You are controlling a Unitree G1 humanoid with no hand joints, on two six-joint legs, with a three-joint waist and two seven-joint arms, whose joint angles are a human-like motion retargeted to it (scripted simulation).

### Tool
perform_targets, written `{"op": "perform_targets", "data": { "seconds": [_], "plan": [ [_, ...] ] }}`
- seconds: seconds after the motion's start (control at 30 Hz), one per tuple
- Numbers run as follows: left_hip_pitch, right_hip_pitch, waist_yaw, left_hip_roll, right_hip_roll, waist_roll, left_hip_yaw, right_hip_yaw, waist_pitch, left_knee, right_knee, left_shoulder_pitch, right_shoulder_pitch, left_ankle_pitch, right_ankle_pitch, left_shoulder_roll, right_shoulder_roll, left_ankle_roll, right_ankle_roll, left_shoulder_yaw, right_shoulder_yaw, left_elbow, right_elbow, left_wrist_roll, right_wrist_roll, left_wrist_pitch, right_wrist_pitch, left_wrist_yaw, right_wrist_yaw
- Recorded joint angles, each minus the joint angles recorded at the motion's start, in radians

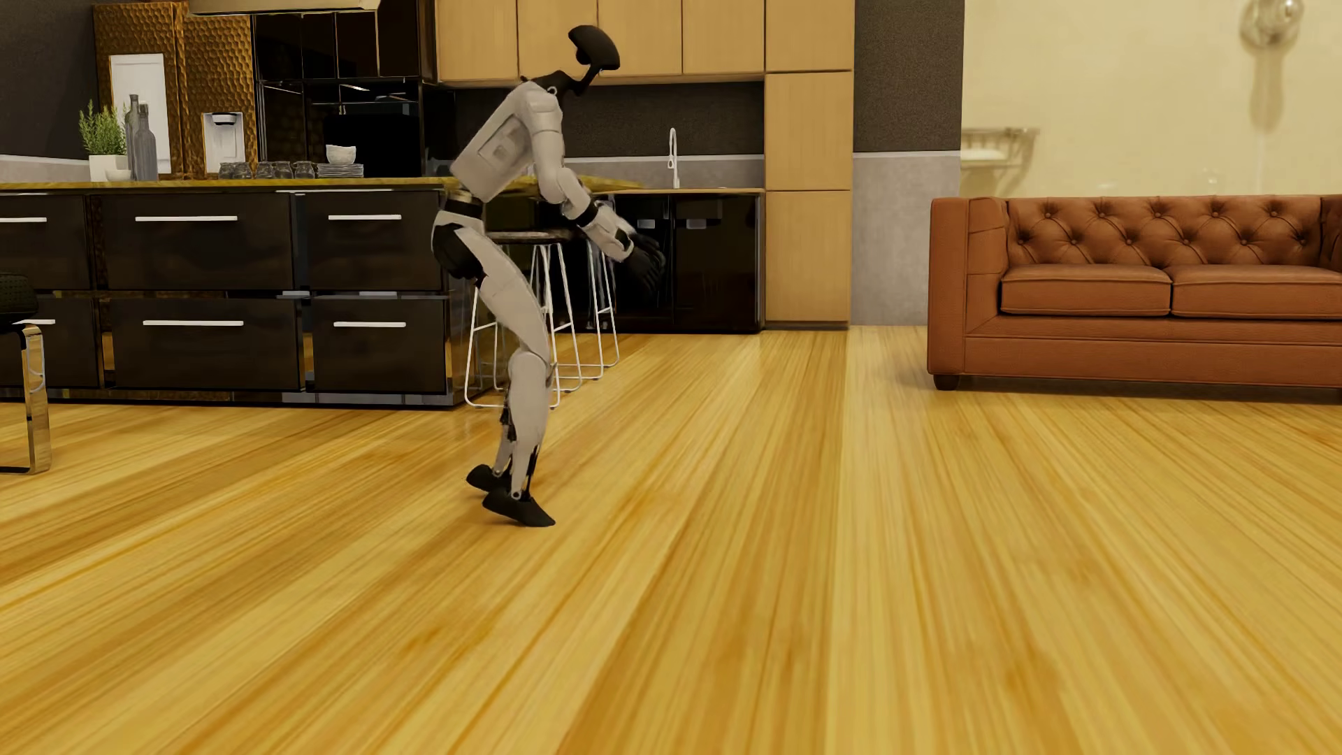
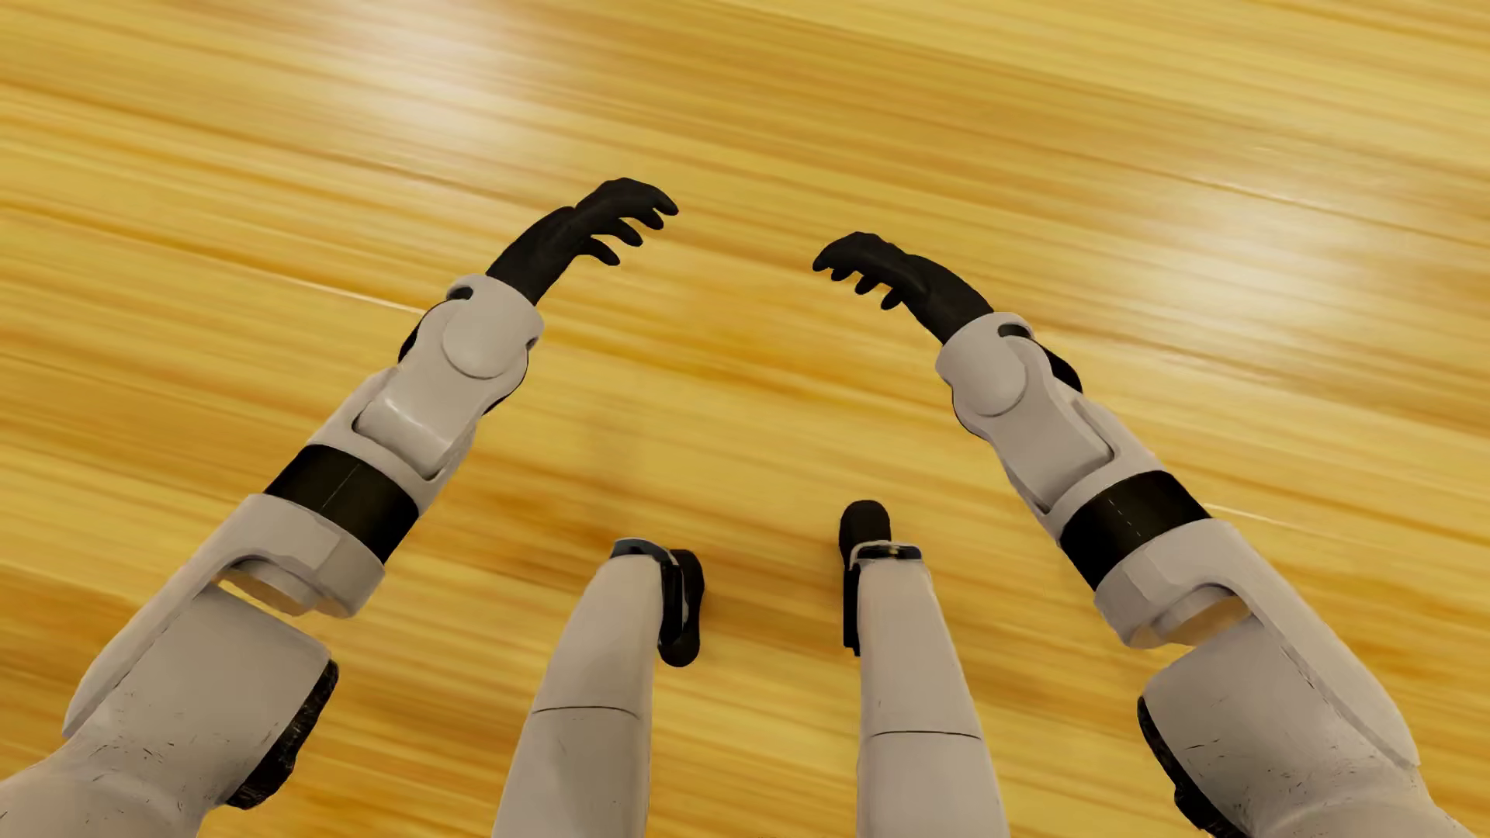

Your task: Extend downward

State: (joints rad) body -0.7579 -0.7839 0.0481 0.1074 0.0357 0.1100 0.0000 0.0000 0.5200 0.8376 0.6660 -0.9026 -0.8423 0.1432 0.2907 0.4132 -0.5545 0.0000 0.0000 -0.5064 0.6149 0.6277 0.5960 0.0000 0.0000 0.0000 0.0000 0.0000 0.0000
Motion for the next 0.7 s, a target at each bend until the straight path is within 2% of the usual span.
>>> {"op": "perform_targets", "data": {
  "seconds": [0.03,0.07,0.13,0.17,0.2,0.23,0.27,0.3,0.33,0.37,0.4,0.43,0.47,0.53,0.63,0.7],
  "plan": [
    [-0.051,-0.049,0.004,0.026,0.004,0.015,0.0,0.0,0.0,0.066,0.056,-0.082,-0.079,-0.026,-0.011,0.002,-0.009,0.0,0.0,0.02,0.002,0.031,0.046,0.0,0.0,0.0,0.0,0.0,0.0],
    [-0.121,-0.12,-0.002,0.025,-0.026,0.013,0.0,0.0,0.0,0.135,0.128,-0.155,-0.162,-0.061,-0.041,0.008,-0.022,0.0,0.0,-0.032,0.033,0.073,0.081,0.0,0.0,0.0,0.0,0.0,0.0],
    [-0.21,-0.211,-0.004,0.042,-0.039,0.025,0.0,0.0,0.0,0.281,0.291,-0.313,-0.326,-0.142,-0.111,0.022,-0.035,0.0,0.0,-0.117,0.092,0.163,0.167,0.0,0.0,0.0,0.0,0.0,0.0],
    [-0.294,-0.313,-0.002,0.037,-0.073,0.002,0.0,0.0,0.0,0.372,0.406,-0.372,-0.388,-0.189,-0.164,0.022,-0.031,0.0,0.0,-0.139,0.13,0.204,0.212,0.0,0.0,0.0,0.0,0.0,0.0],
    [-0.296,-0.298,0.008,0.077,-0.049,0.036,0.0,0.0,0.0,0.437,0.469,-0.45,-0.469,-0.228,-0.211,0.023,-0.042,0.0,0.0,-0.167,0.176,0.253,0.259,0.0,0.0,0.0,0.0,0.0,0.0],
    [-0.332,-0.332,0.002,0.086,-0.051,0.031,0.0,0.0,0.0,0.515,0.568,-0.508,-0.552,-0.271,-0.265,0.042,-0.026,0.0,0.0,-0.223,0.231,0.297,0.319,0.0,0.0,0.0,0.0,0.0,0.0],
    [-0.376,-0.379,0.004,0.088,-0.055,0.028,0.0,0.0,0.0,0.587,0.654,-0.561,-0.611,-0.316,-0.314,0.048,-0.025,0.0,0.0,-0.226,0.286,0.33,0.348,0.0,0.0,0.0,0.0,0.0,0.0],
    [-0.422,-0.425,-0.005,0.072,-0.074,0.025,0.0,0.0,0.0,0.651,0.746,-0.606,-0.657,-0.355,-0.37,0.043,-0.026,0.0,0.0,-0.285,0.3,0.371,0.384,0.0,0.0,0.0,0.0,0.0,0.0],
    [-0.443,-0.446,0.016,0.098,-0.052,0.036,0.0,0.0,0.0,0.715,0.811,-0.671,-0.697,-0.386,-0.408,0.034,-0.034,0.0,0.0,-0.287,0.347,0.411,0.409,0.0,0.0,0.0,0.0,0.0,0.0],
    [-0.472,-0.479,0.009,0.093,-0.059,0.033,0.0,0.0,0.0,0.716,0.881,-0.642,-0.727,-0.417,-0.447,0.037,-0.033,0.0,0.0,-0.343,0.369,0.448,0.426,0.0,0.0,0.0,0.0,0.0,0.0],
    [-0.511,-0.517,0.003,0.078,-0.063,0.023,0.0,0.0,0.0,0.678,0.889,-0.614,-0.701,-0.44,-0.472,0.04,-0.027,0.0,0.0,-0.362,0.385,0.478,0.437,0.0,0.0,0.0,0.0,0.0,0.0],
    [-0.523,-0.525,0.009,0.102,-0.045,0.033,0.0,0.0,0.0,0.652,0.856,-0.589,-0.677,-0.45,-0.495,0.045,-0.027,0.0,0.0,-0.339,0.394,0.478,0.442,0.0,0.0,0.0,0.0,0.0,0.0],
    [-0.547,-0.55,0.006,0.092,-0.051,0.03,0.0,0.0,0.0,0.634,0.831,-0.571,-0.667,-0.462,-0.51,0.052,-0.031,0.0,0.0,-0.375,0.396,0.491,0.439,0.0,0.0,0.0,0.0,0.0,0.0],
    [-0.575,-0.582,0.0,0.084,-0.061,0.02,0.0,0.0,0.0,0.61,0.8,-0.552,-0.65,-0.483,-0.532,0.068,-0.037,0.0,0.0,-0.327,0.416,0.499,0.42,0.0,0.0,0.0,0.0,0.0,0.0],
    [-0.602,-0.606,-0.009,0.077,-0.061,0.021,0.0,0.0,0.0,0.601,0.791,-0.535,-0.636,-0.499,-0.534,0.083,-0.048,0.0,0.0,-0.396,0.447,0.512,0.396,0.0,0.0,0.0,0.0,0.0,0.0],
    [-0.582,-0.587,-0.001,0.09,-0.042,0.018,0.0,0.0,0.0,0.623,0.826,-0.537,-0.634,-0.494,-0.512,0.096,-0.045,0.0,0.0,-0.38,0.429,0.495,0.393,0.0,0.0,0.0,0.0,0.0,0.0]
  ]
}}
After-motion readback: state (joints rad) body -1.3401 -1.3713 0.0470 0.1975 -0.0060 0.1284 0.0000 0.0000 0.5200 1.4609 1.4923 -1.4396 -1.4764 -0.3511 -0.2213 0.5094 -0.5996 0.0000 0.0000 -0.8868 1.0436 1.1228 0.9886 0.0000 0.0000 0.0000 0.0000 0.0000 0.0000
